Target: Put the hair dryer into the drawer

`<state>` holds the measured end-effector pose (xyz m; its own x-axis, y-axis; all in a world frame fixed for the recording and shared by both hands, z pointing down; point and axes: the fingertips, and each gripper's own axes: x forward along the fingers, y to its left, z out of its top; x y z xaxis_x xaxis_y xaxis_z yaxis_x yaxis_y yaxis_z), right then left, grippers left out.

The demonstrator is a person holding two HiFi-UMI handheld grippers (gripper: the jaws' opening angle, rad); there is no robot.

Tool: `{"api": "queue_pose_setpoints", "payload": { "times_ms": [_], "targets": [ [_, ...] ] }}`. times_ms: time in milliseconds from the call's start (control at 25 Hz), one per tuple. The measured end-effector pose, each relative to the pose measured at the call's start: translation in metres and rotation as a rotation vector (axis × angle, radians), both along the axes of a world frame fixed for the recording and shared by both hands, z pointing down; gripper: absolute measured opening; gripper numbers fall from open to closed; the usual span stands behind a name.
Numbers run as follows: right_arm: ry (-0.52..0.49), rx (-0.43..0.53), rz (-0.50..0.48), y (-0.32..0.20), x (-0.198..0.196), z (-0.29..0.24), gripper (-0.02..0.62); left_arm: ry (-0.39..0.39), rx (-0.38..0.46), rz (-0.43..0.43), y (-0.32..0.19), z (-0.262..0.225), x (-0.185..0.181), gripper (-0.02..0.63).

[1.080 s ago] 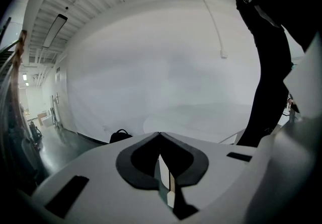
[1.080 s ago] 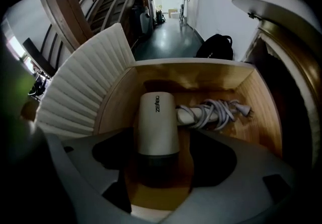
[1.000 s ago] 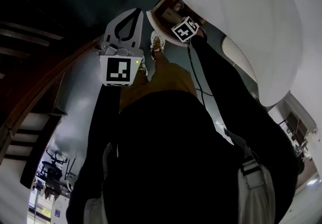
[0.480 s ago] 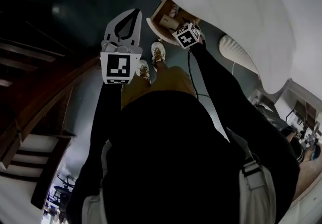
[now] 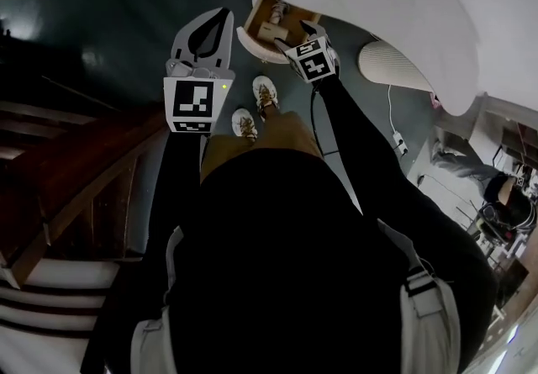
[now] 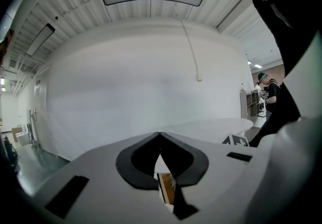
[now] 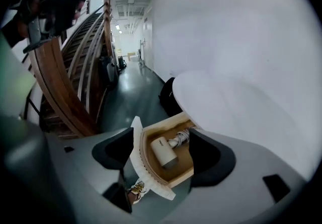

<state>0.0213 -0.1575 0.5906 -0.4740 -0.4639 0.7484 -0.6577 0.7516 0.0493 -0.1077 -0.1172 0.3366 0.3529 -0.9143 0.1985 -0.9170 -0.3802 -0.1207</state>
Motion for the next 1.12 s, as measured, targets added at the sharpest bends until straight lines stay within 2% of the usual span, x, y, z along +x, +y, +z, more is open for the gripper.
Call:
{"api": "queue_pose_setpoints", "payload": {
  "times_ms": [240, 520, 840, 1000, 1120],
  "targets": [
    [-0.112, 0.094, 0.100, 0.016, 0.010, -0.074, 0.351, -0.004, 0.013, 0.035, 0.006, -0.018, 0.012, 0.012],
    [-0.241, 0.257, 0.168, 0.015, 0.025, -0.158, 0.351, -0.013, 0.059, 0.080, 0.007, -0.048, 0.031, 0.012],
    [-0.376, 0.456, 0.165, 0.014, 0.033, -0.269, 0.351, -0.008, 0.099, 0.113, 0.007, -0.072, 0.046, 0.012],
    [-0.446, 0.522, 0.155, 0.026, 0.029, -0.304, 0.351, -0.010, 0.119, 0.122, 0.007, -0.085, 0.047, 0.012],
    [-0.461, 0.563, 0.117, 0.039, 0.021, -0.317, 0.351, -0.006, 0.123, 0.117, 0.007, -0.091, 0.049, 0.012]
  ]
}}
